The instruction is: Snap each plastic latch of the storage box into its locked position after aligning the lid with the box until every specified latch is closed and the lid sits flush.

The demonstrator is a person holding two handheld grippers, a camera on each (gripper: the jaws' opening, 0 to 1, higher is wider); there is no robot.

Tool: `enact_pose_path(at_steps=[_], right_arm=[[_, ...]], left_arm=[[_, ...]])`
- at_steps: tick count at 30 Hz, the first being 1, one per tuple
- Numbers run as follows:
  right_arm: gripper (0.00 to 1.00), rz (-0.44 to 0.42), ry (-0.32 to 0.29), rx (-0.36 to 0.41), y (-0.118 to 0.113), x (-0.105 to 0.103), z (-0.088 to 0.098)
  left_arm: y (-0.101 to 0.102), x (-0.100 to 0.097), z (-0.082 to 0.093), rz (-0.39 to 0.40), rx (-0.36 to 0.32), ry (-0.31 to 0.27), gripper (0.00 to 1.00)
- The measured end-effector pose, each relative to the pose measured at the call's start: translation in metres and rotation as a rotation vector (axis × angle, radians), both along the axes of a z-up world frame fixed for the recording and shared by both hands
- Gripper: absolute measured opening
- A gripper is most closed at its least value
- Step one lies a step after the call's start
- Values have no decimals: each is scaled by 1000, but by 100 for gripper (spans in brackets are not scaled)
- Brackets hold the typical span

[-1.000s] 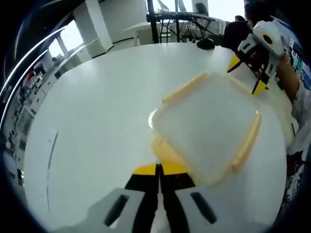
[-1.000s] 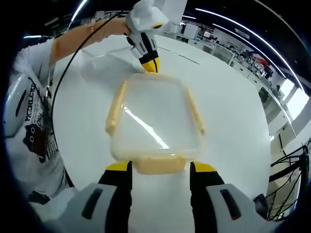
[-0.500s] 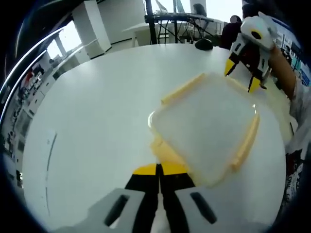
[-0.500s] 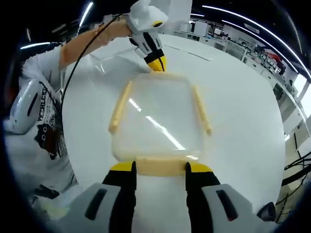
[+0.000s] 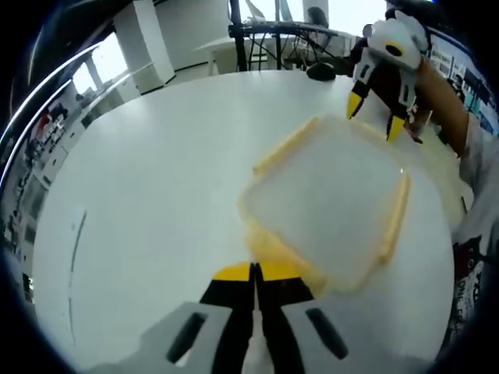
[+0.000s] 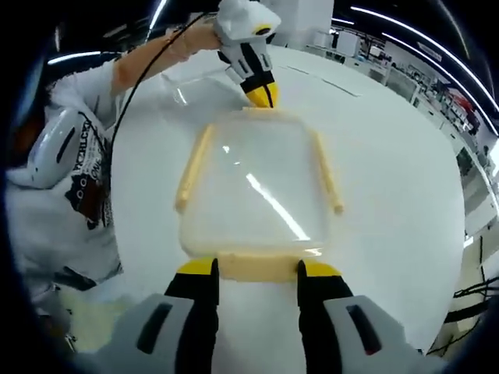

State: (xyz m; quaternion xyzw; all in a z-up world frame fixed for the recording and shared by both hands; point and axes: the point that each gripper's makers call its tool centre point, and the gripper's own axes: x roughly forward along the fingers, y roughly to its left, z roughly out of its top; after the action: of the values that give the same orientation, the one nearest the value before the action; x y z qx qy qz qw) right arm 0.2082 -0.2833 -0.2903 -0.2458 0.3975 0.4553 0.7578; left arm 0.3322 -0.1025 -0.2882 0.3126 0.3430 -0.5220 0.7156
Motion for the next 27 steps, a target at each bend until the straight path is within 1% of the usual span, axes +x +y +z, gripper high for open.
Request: enact_pose_path(at_steps=[1,2,4,8,11,14,15,16,18,19,23,25,27], right_arm=[[38,5,5,-1,-1,0,0],[38,34,9,-9,-2,0,0],[38,61,13,-19,-3,0,0],[38,121,29,-50,-7,4,0],[38,149,39,-66,-10,7,0],[38,174,48,-80,-13,8,-1],[38,184,53,-90,-13,8,-1],[38,188,55,-97,-13,8,-1],[38,195,63,-115,-12,7,-1],[38,197,65,-122,-11,6,-1],[38,203,69,-132,-12,5,-1],[38,205,69,-132,-12,5,-1],[38,206,71,-132,-13,5,-1]], left_arm=[[1,-2,0,-3,-4,3,0],[1,-3,0,-6,-6,7,0],[2,-6,0,-11,-7,12,0],[3,-13,0,-30,2,4,0],[3,-14,0,-36,-2,-3,0],[4,-16,0,-42,-10,5,1],[4,-17,1,-58,-8,0,2],[7,-16,2,-88,9,-22,7],[9,-16,5,-161,19,-79,20],[10,-16,8,-150,10,-81,27],[9,-15,21,-207,0,-108,31],[8,-15,23,-224,-2,-108,34],[7,-15,25,-233,-8,-103,35]])
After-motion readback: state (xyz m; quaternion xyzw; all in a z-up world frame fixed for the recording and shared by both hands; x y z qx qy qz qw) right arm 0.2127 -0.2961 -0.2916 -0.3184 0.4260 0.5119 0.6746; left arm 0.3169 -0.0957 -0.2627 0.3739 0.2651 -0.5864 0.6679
